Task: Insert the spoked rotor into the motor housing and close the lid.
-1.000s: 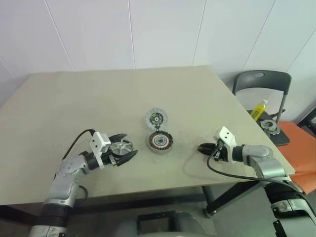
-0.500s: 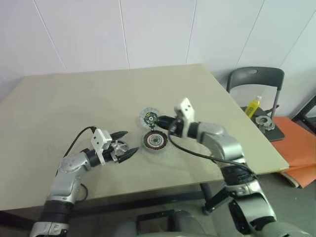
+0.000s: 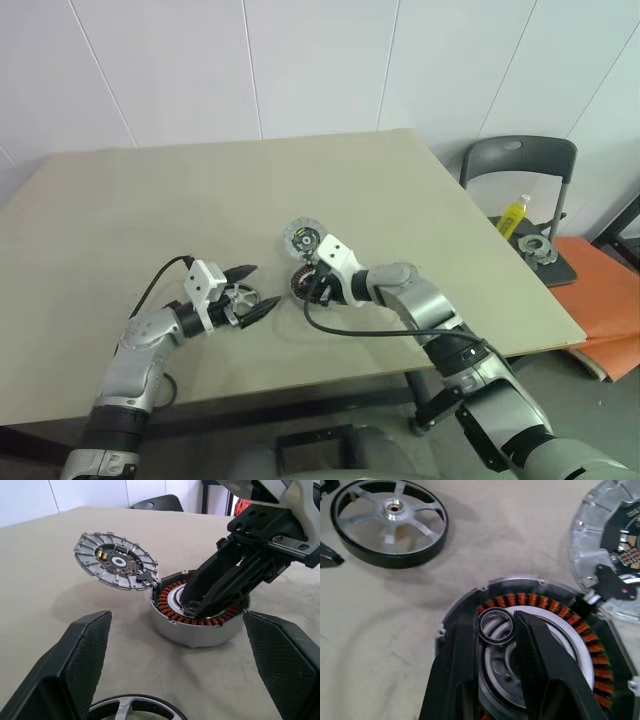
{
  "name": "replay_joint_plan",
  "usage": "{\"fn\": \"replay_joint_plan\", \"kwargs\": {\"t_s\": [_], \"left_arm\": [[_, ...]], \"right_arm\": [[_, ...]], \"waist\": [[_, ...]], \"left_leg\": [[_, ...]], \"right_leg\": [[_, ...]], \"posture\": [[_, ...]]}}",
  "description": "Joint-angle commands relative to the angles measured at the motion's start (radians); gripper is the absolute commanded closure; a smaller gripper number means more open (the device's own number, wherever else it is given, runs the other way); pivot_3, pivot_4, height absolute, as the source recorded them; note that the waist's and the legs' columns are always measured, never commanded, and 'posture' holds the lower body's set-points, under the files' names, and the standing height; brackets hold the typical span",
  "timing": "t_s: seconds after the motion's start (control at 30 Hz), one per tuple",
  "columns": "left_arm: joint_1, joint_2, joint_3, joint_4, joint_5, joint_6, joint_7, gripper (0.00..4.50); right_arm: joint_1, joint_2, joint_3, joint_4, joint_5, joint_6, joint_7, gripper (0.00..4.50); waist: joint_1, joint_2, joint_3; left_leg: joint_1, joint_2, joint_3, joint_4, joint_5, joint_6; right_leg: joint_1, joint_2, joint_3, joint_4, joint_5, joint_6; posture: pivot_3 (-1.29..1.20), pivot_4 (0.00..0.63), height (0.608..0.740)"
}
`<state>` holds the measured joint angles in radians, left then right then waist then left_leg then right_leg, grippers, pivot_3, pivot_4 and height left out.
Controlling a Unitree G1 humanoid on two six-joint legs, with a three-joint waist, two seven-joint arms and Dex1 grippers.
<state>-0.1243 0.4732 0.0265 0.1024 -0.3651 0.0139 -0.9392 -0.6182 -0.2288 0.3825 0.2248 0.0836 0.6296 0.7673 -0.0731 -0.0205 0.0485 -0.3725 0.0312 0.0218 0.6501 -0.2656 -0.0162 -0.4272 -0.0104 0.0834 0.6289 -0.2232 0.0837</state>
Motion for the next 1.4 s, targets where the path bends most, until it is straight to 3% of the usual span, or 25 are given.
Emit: {"fn": "replay_joint_plan", "kwargs": {"t_s": [0.03, 0.4, 0.73, 1.13, 1.4], "left_arm": [[-0.009, 0.005, 0.015, -0.034, -0.006, -0.006, 0.002, 0.0], [-0.006, 0.001, 0.008, -0.025, -0.002, -0.01, -0.001, 0.0], [-0.004, -0.003, 0.008, -0.009, 0.005, -0.018, -0.001, 0.0], [-0.002, -0.002, 0.013, 0.013, 0.01, -0.033, -0.004, 0.0], [-0.002, 0.0, 0.01, 0.022, 0.013, -0.039, -0.005, 0.0]], "right_arm": [[-0.041, -0.018, -0.04, 0.008, 0.008, 0.01, 0.009, 3.81], [-0.073, -0.093, -0.058, 0.047, 0.004, 0.024, 0.052, 3.81], [-0.063, -0.012, -0.108, 0.029, 0.064, 0.086, 0.03, 3.81], [-0.048, -0.061, -0.05, 0.027, 0.03, 0.056, 0.068, 3.81], [-0.037, -0.028, -0.039, 0.008, 0.04, 0.057, 0.061, 3.81]], "waist": [[0.0, 0.0, 0.0], [0.0, 0.0, 0.0], [0.0, 0.0, 0.0], [0.0, 0.0, 0.0], [-0.001, 0.0, 0.0]], "left_leg": [[0.0, 0.0, 0.0, 0.0, 0.0, 0.0], [0.0, 0.0, 0.0, 0.0, 0.0, 0.0], [0.0, 0.0, 0.0, 0.0, 0.0, 0.0], [0.0, 0.0, 0.0, 0.0, 0.0, 0.0], [0.0, 0.0, 0.0, 0.0, 0.0, 0.0]], "right_leg": [[0.0, 0.0, 0.0, 0.0, 0.0, 0.0], [0.0, 0.0, 0.0, 0.0, 0.0, 0.0], [0.0, 0.0, 0.0, 0.0, 0.0, 0.0], [0.0, 0.0, 0.0, 0.0, 0.0, 0.0], [0.0, 0.0, 0.0, 0.0, 0.0, 0.0]], "posture": [[0.0, 0.0, 0.74], [0.0, 0.0, 0.74], [0.0, 0.0, 0.74], [0.0, 0.0, 0.74], [0.0, 0.0, 0.74]]}}
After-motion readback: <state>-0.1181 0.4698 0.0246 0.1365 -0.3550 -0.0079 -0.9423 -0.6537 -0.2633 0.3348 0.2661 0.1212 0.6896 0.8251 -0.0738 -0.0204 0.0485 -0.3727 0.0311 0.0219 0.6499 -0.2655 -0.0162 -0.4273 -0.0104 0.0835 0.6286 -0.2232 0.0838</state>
